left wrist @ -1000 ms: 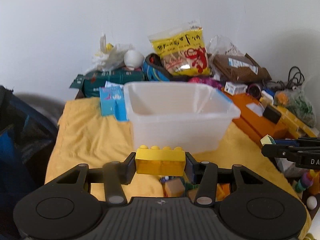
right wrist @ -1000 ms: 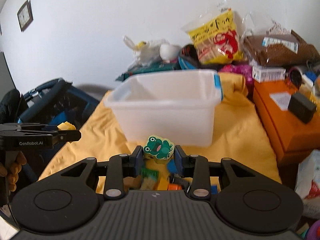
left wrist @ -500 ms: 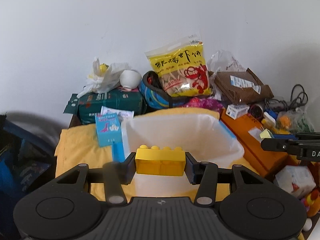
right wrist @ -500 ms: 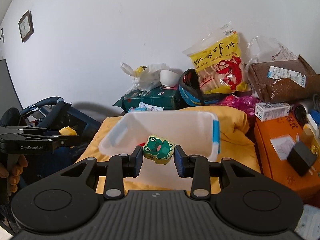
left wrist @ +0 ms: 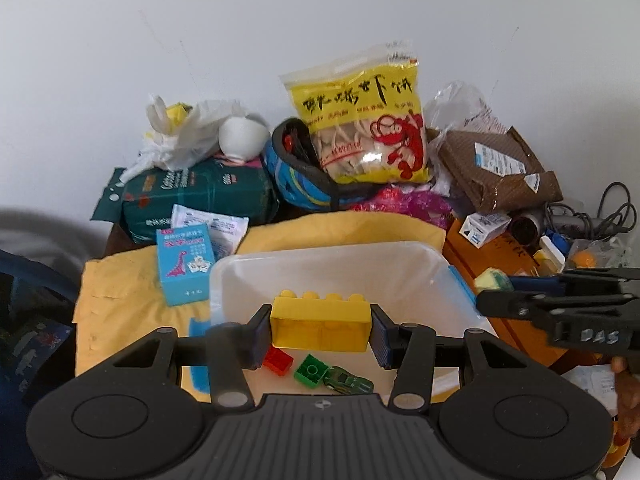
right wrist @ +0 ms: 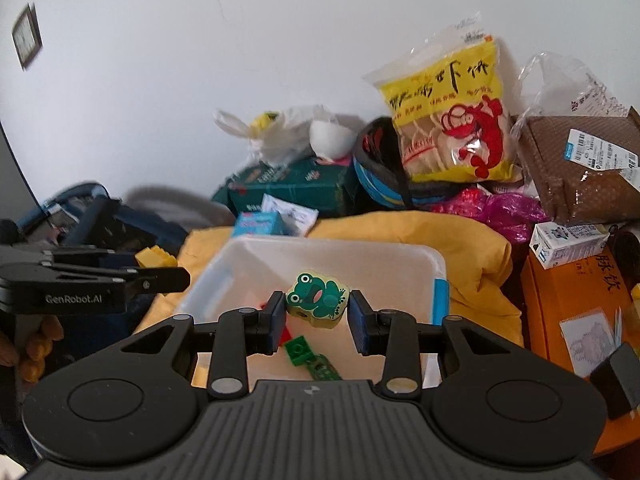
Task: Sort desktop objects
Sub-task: 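Carry the yellow brick and frog block into the white bin and release both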
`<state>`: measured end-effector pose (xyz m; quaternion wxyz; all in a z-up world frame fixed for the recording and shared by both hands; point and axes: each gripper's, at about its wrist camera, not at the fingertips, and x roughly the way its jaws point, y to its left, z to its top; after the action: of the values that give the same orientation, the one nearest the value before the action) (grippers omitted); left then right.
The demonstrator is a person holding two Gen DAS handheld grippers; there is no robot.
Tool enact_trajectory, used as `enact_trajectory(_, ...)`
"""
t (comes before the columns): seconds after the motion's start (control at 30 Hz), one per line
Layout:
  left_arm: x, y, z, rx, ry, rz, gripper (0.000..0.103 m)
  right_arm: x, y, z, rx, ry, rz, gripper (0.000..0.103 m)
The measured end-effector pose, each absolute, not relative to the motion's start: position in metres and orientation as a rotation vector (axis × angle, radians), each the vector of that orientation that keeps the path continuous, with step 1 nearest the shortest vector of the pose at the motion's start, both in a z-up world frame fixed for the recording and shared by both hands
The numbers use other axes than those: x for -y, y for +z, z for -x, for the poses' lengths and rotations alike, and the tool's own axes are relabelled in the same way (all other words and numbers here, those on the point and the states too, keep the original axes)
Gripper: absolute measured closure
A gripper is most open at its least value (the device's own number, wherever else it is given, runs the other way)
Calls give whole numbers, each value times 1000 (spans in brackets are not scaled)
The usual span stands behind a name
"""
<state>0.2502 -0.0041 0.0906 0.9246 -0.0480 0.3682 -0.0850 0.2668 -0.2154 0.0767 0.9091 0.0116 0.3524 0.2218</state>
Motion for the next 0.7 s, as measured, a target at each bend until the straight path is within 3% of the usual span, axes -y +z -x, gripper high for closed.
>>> enact_trajectory(0.17,10,83,-273,-809,-169,91,49,211,64,-293,-804,425,-11,64)
enact_trajectory(0.2,11,82,-277,-811,-158,78,42,210,63,-296,-804,416,-5,61)
enact_trajectory(0.27,13,81,-280,-805,-114,54,31,209,65,-298,-785,410,11,44)
enact_trajectory(0.47,6,71,-272,-807,-107,50,31,210,65,-292,-755,418,13,43)
enact_trajectory(0.63,-2,68,-222,-698,-128,58,31,222,65,-253,-663,441,-3,43)
enact_trajectory(0.7,-4,62,-190,-640,-147,48,31,229,61,-227,-608,440,12,36)
